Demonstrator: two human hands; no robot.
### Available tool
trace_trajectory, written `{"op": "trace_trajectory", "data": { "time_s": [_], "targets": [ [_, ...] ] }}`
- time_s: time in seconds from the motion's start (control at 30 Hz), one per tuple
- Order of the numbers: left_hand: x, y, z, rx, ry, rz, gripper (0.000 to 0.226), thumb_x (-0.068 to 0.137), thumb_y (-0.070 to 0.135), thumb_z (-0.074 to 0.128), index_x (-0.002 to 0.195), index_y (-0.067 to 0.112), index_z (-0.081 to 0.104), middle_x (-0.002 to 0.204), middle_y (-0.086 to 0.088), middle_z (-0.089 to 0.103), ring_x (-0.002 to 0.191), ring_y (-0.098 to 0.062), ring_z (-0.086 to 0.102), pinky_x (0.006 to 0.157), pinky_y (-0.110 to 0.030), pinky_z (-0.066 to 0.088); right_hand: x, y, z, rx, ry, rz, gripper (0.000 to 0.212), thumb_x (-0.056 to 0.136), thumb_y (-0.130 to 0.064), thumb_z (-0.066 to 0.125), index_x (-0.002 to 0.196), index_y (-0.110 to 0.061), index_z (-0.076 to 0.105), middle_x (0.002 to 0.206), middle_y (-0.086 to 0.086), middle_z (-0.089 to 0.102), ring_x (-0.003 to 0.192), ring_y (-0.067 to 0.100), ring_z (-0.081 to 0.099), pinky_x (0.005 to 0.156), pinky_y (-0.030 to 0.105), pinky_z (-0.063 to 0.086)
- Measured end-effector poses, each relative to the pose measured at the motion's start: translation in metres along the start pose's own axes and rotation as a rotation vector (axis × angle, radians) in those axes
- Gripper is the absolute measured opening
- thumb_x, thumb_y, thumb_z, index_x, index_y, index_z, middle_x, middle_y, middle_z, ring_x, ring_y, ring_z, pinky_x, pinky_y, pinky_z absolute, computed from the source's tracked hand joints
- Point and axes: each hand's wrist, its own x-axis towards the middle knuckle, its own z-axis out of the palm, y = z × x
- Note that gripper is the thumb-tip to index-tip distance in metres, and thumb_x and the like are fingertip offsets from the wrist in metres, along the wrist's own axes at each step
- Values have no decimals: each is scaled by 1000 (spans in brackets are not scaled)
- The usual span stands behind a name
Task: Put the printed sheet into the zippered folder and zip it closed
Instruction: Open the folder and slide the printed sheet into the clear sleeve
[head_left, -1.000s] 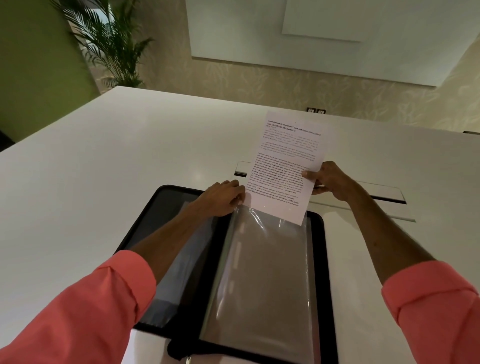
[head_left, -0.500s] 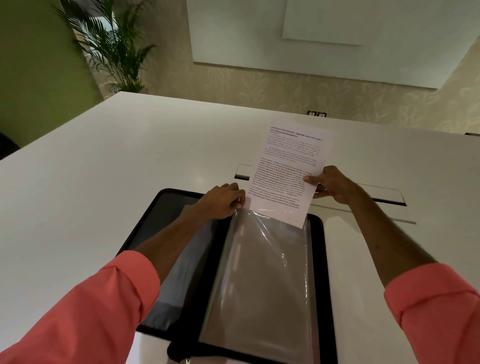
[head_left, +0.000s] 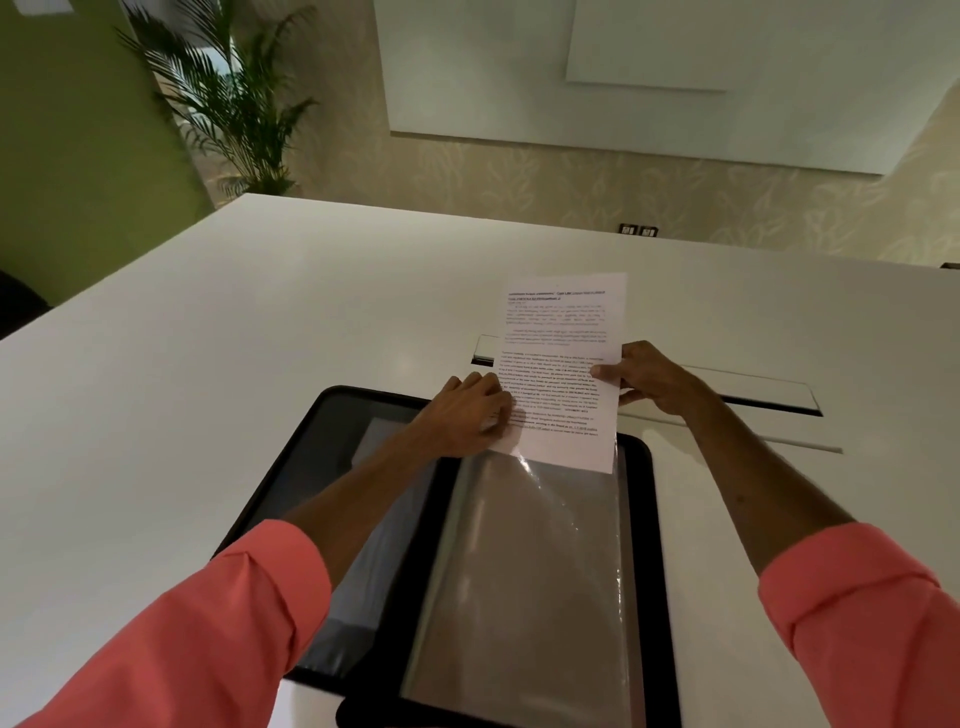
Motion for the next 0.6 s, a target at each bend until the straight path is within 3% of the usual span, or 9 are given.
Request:
{"op": "trace_trajectory", "data": {
  "time_s": [0.23,0.33,0.47,0.6],
  "targets": [
    [16,18,8,-24,-79,0,15,104,24,54,118,17,59,121,-1,71,112,-27,62,92,-40,41,-5,7,6,-69,-62,41,44,100,-17,76,141,-7,66,130,13,76,119,33,73,103,55,60],
    [20,20,7,-79,-109,-11,26,97,13,57,123,16,54,126,-1,69,113,-26,62,89,-38,36,-7,12,7,-119,-103,82,42,99,-17,76,139,-6,67,130,14,76,116,31,72,99,50,61],
    [25,23,8,-84,-157,5,37,98,10,56,133,20,55,130,-1,67,117,-22,61,96,-38,39,-11,18,10,-179,-183,131,45,97,-18,79,140,-9,67,131,11,76,124,35,70,112,55,55],
    [27,21,11,-66,-164,5,31,100,13,56,128,23,63,127,1,67,119,-20,60,101,-38,41,-14,22,14,-93,-174,87,47,94,-6,79,140,-6,66,133,11,76,125,35,71,111,54,55]
  ]
}}
